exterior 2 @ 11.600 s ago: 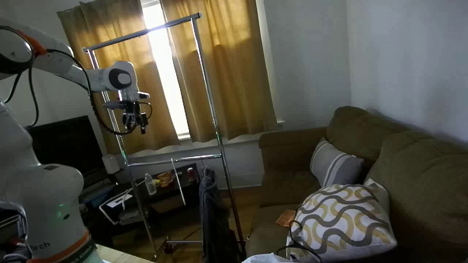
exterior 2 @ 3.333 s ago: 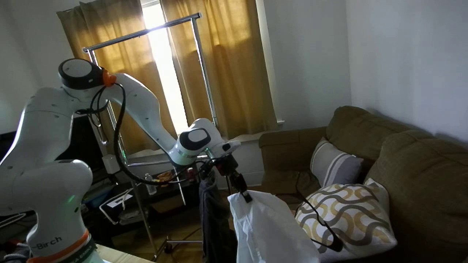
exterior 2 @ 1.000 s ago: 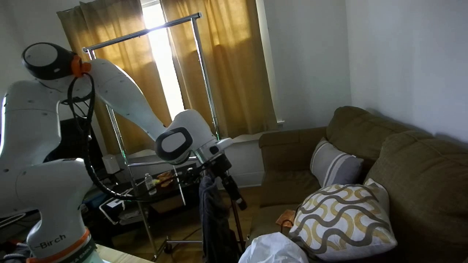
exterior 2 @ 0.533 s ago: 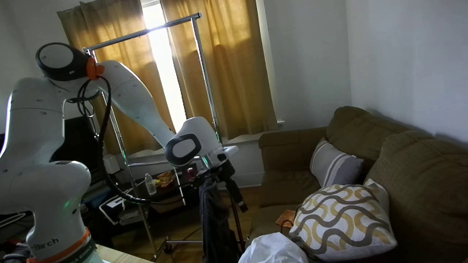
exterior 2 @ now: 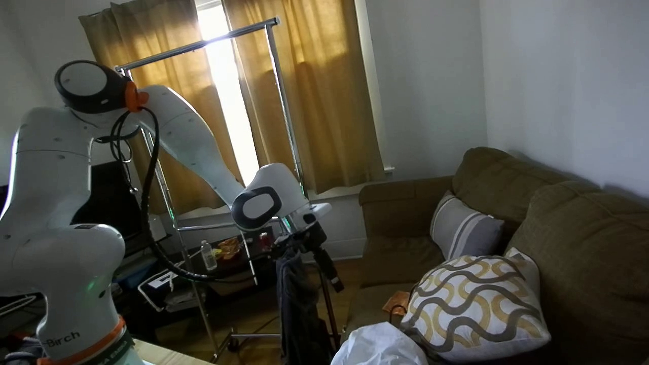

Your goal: Remove the hanger from the white cloth, then put the white cloth on the bottom rod

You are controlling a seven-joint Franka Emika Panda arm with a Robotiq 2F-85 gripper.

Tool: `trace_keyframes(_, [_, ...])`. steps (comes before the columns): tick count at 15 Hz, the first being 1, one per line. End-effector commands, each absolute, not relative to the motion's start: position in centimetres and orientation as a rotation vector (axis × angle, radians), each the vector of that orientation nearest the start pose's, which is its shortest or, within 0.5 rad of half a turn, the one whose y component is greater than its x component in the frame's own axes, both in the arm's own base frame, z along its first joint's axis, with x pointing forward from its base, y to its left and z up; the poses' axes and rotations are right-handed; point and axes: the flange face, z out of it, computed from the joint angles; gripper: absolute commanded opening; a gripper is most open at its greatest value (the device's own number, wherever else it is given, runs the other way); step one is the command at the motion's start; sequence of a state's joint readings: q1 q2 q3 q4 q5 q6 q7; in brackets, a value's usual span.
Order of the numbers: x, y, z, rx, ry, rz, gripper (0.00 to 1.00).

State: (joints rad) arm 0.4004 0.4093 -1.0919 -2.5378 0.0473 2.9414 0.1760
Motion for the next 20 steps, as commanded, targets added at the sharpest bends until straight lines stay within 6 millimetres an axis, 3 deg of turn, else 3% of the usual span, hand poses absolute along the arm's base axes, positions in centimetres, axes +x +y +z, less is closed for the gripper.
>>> trace_keyframes(1, [38.5,-30.8,20.0,-3.216,1.364,-0.157,1.00])
trace_keyframes(6, [43.3,-28.2,12.9,-3.199,1.260,-0.069,1.00])
trace_keyframes(10, [45.9,-29.6,7.6,-3.235,1.190,0.030,1.00])
trace_keyframes(15, [48.5,-31.7,2.3,-3.278,1.128,0.130,1.00])
trace_keyframes(20, [51.2,-31.6,-1.7,-3.258,1.098,0.192,1.00])
